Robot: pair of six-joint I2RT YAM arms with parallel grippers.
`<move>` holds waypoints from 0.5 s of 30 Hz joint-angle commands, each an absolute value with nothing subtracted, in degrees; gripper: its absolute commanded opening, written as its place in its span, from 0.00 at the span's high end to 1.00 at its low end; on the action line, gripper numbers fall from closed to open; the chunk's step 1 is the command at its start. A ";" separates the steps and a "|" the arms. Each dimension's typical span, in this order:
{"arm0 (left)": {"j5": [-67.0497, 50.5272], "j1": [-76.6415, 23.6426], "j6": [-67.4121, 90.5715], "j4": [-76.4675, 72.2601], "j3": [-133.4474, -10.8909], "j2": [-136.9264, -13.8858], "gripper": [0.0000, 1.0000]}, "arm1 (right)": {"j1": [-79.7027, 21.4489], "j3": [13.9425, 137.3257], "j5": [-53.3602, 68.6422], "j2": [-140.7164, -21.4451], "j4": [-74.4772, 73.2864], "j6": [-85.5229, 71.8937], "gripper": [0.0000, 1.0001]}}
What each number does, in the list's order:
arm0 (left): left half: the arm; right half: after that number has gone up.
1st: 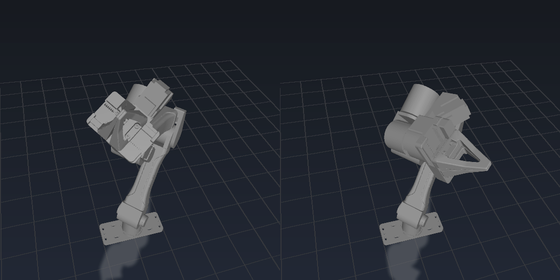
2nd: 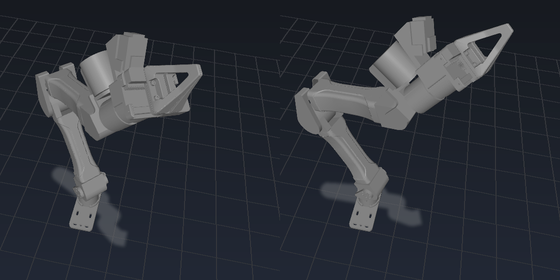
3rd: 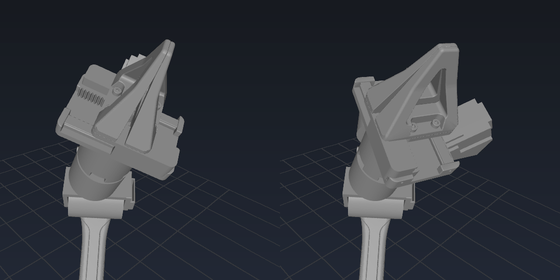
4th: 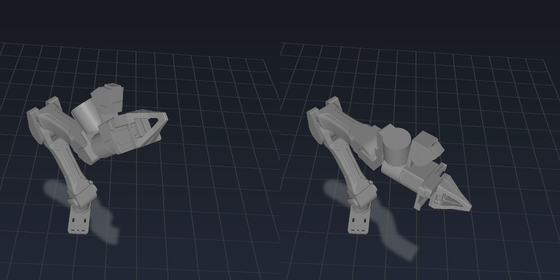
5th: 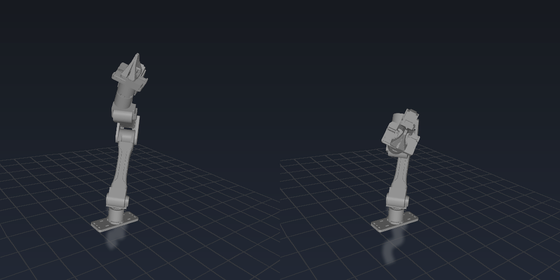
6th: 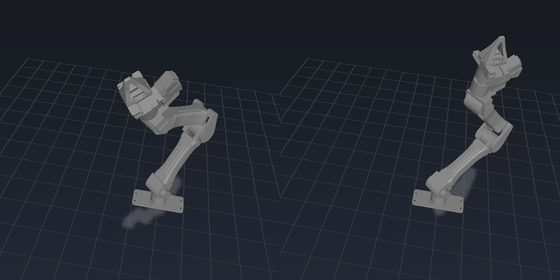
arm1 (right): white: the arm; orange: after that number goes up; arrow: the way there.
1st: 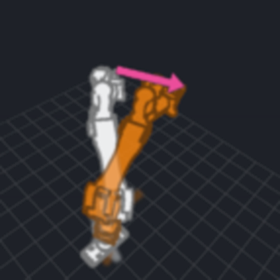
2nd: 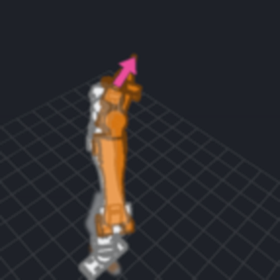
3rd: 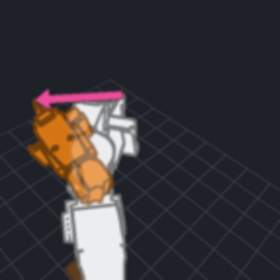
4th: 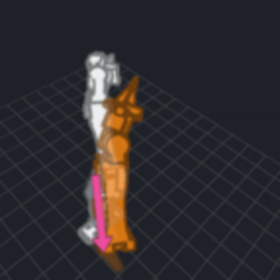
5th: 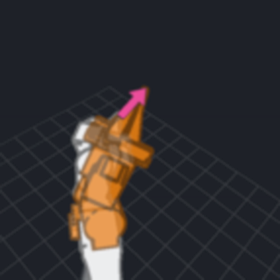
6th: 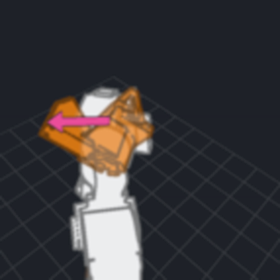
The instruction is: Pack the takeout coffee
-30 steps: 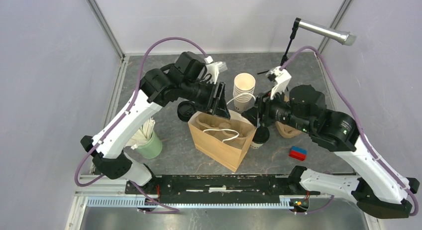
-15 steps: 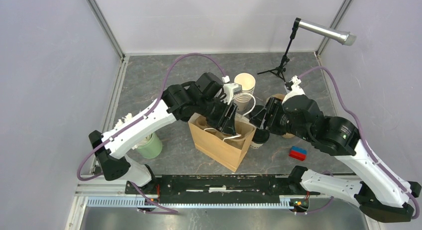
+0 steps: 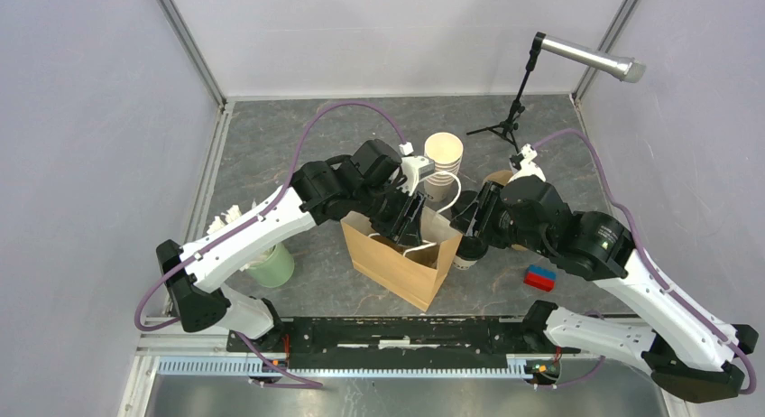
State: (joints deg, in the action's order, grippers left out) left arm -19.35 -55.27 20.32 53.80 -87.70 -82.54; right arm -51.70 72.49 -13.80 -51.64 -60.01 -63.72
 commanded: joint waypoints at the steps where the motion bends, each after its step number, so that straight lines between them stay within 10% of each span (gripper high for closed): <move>1: -18.19 -55.71 17.49 51.68 -87.45 -81.24 0.48 | -51.85 72.86 -14.25 -51.40 -58.03 -64.08 0.51; 15: -11.55 -55.61 25.63 55.23 -97.40 -77.39 0.40 | -51.86 87.16 -8.08 -59.89 -57.83 -37.39 0.60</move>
State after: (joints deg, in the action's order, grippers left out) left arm -17.52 -55.37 21.98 53.82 -90.72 -81.62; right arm -51.72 85.14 -10.20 -60.07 -59.88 -46.48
